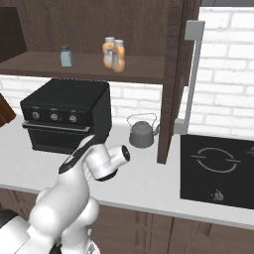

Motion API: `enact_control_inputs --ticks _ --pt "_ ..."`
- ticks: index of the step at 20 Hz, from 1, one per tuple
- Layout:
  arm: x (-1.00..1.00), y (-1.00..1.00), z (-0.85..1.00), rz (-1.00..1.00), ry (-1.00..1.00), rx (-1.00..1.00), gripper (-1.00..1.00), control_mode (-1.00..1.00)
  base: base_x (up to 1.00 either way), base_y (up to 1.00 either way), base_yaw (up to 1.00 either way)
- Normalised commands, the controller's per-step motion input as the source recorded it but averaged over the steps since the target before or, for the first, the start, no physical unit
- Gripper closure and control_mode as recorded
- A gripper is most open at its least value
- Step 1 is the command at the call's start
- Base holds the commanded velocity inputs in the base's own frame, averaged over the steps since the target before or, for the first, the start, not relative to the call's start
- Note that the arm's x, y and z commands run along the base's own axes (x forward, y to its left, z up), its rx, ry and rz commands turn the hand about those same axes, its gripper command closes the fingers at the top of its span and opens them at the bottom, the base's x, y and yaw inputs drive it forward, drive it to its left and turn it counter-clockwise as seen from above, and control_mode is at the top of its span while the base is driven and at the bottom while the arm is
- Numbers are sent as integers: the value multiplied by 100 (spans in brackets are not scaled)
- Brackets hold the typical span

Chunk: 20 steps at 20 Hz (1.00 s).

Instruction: Put the shaker and condiment bottle from the counter next to their counterparts in the cabinet.

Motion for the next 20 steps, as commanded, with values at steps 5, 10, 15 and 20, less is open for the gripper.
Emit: enact_control_inputs --ticks 5,10,15,20 --pt "-4 32 -31 -5 -3 0 -100 -100 0 0 0" --pt "-9 27 -29 -7 -3 0 -100 -100 0 0 0" --pt "0 29 -31 -7 -3 0 -100 -100 0 0 0" --pt "-12 20 -34 -5 -3 0 -100 -100 0 0 0"
